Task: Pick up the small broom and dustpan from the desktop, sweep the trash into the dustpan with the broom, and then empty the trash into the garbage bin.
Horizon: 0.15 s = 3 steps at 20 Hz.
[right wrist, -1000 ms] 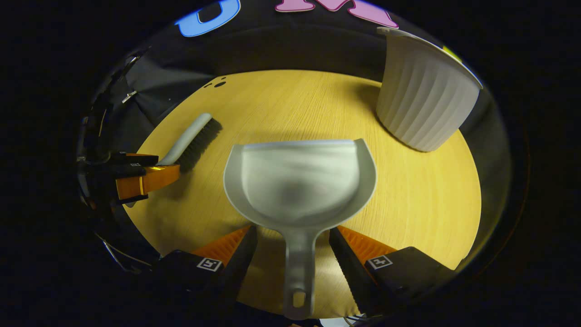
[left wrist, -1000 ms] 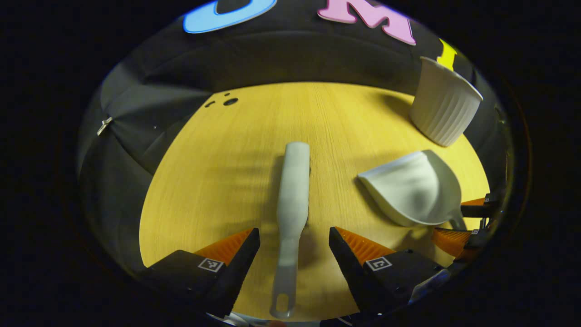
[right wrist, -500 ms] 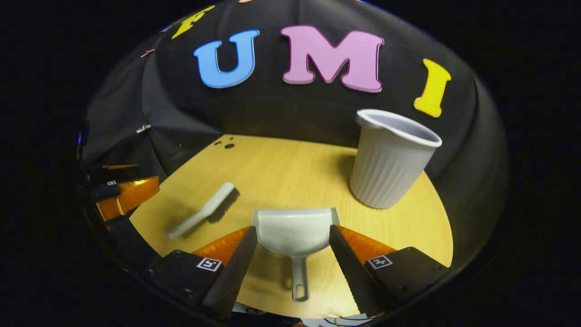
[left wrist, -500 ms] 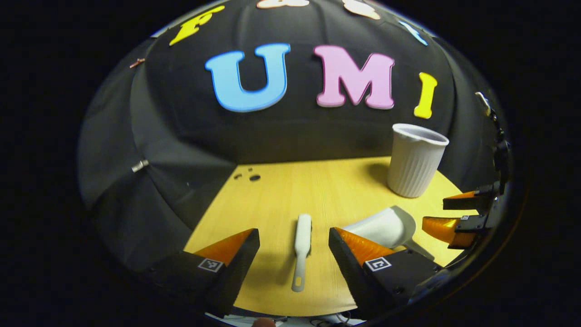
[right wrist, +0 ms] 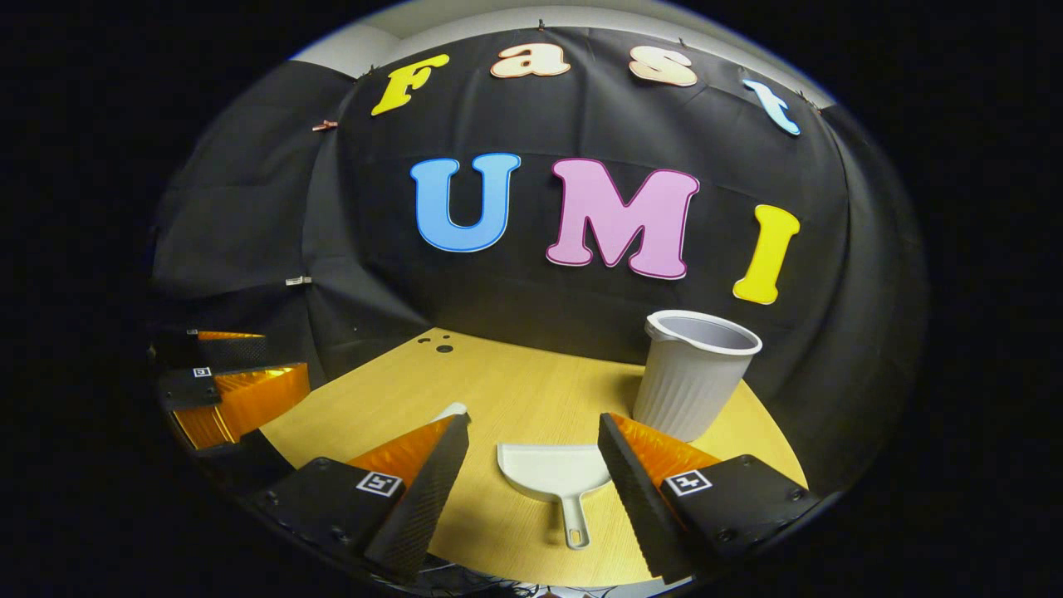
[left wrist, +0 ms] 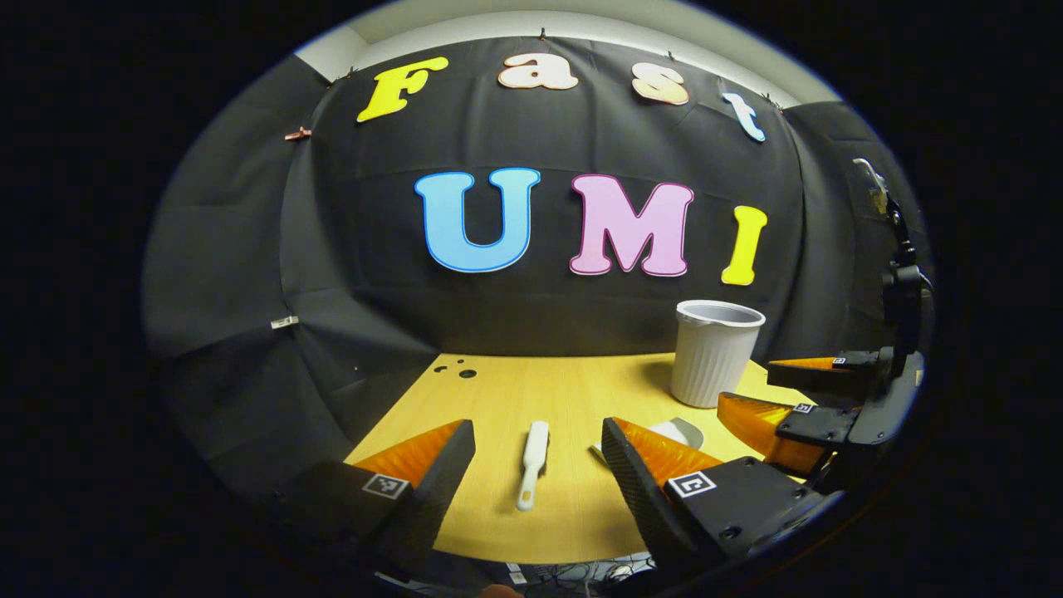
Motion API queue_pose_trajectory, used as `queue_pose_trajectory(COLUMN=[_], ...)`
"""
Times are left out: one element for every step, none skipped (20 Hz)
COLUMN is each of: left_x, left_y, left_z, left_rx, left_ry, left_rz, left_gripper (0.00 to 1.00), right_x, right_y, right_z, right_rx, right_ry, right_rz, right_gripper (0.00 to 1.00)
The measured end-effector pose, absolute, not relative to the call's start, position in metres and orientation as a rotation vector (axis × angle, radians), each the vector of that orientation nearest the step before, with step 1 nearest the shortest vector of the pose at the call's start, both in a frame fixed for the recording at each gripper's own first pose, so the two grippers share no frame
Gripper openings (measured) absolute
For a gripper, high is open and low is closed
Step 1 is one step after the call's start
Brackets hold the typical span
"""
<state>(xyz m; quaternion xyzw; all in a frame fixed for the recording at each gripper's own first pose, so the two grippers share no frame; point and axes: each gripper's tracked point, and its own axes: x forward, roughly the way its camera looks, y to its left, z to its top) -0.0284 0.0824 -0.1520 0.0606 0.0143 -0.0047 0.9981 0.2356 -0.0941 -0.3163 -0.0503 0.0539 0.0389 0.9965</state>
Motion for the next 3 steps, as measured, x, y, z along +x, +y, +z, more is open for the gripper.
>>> queue_pose_trajectory(left_x=[-0.037,-0.043,-0.047], left_y=[0.085,0.087,0.085], left_z=[-0.158,-0.162,-0.167], left_rx=[0.126,0.129,0.128], left_ry=[0.035,0.040,0.047], left_rz=[-0.004,0.003,-0.002], left_gripper=[0.98,0.98,0.98], right_x=[0.230,0.224,0.220], right_y=[-0.095,-0.095,-0.097], right_z=[-0.319,-0.326,-0.330], right_rx=[-0.101,-0.101,-0.099], right_ry=[0.116,0.130,0.138], right_rz=[0.075,0.074,0.068], right_gripper=[0.98,0.98,0.98])
